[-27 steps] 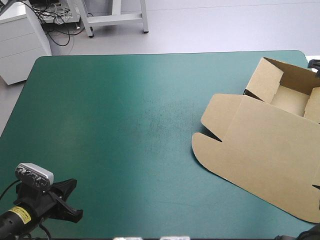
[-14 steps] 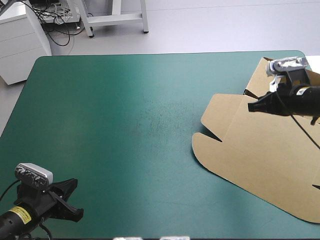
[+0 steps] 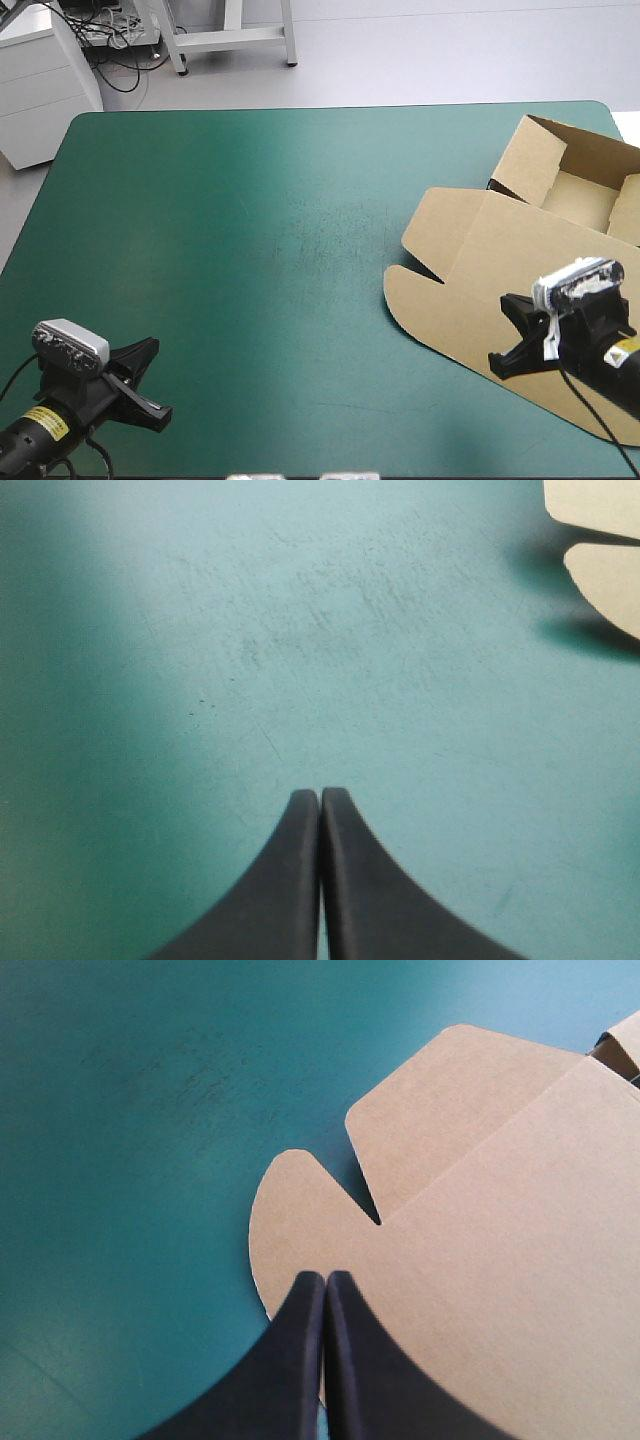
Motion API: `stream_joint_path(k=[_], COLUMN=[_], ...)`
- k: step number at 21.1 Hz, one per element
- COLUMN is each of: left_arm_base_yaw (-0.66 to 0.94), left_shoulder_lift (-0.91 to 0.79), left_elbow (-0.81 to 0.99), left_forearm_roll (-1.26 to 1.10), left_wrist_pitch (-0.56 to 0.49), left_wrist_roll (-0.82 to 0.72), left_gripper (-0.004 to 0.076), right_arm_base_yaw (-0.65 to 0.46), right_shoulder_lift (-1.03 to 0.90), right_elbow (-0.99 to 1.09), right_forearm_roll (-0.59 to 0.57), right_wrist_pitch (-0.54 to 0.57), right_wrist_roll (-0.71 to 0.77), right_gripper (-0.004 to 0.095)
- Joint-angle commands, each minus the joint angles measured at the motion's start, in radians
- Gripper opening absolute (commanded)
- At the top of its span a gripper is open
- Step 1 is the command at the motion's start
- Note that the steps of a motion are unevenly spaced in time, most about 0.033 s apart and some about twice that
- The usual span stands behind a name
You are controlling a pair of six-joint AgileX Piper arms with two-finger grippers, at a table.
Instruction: Fold the box
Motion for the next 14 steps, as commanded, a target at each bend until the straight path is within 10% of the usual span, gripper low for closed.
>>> stream_joint_path(k=[1, 14], left_arm_base_yaw=[-0.003, -0.003], left_shoulder_lift=[-0.041, -0.356], left_elbow=[0.029, 0.154], left_forearm_roll=[-0.013, 0.017], left_wrist_pitch=[-0.112, -0.117], left_wrist_roll=[0.003, 0.000], left_gripper=[-0.0032, -0.0032], right_arm_base_yaw=[0.002, 0.002], right_shoulder_lift=[-0.152, -0.608], right_elbow=[0.090, 0.386], right_forearm_roll=[0.010, -0.200], right_wrist_pitch=[-0.146, -0.371], right_wrist_roll=[-0.005, 0.188], right_gripper=[-0.0022, -0.0023])
